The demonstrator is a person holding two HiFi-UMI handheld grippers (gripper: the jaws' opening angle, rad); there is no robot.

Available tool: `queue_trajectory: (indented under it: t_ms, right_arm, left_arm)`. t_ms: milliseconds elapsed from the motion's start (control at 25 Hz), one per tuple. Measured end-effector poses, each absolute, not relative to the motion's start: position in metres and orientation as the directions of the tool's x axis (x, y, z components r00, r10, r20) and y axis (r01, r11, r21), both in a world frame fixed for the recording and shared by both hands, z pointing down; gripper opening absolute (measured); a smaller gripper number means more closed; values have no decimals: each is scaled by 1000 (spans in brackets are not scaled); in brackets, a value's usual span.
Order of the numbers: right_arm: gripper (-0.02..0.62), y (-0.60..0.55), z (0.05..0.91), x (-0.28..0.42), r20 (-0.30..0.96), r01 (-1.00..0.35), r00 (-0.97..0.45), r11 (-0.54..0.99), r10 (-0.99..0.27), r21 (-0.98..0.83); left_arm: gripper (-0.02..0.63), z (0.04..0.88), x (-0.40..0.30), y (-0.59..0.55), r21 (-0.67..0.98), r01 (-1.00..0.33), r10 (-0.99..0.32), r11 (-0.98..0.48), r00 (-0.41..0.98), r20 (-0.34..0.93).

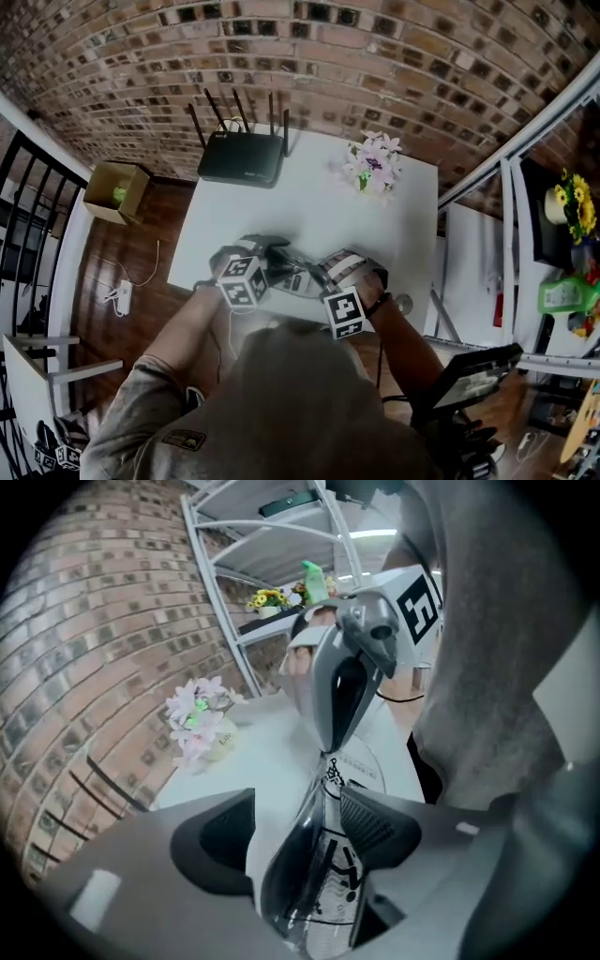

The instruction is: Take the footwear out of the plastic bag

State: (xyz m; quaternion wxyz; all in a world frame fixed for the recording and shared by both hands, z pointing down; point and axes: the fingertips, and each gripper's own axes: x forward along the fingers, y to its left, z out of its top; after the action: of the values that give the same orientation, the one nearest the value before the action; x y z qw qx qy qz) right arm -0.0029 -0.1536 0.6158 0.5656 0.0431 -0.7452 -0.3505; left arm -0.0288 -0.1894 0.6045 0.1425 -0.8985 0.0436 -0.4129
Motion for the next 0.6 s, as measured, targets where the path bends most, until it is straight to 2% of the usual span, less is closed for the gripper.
queue_trajectory:
  t_ms: [200,520,600]
  right_arm:
    - [14,-156,604,-2,768,319,-376,705,-519,633]
    - [14,-150,586,-5,702,264,-428,664,-569,699]
    - [14,-149,584,-4,695,250,-434,664,-573,704]
  left_arm:
    - [281,617,-25,-179,-188,141,-66,-972,603,795]
    - [278,630,-32,-179,-154,177,-33,-972,547,836]
    - [250,629,-32,-179,-165,175,-44,-971,544,838]
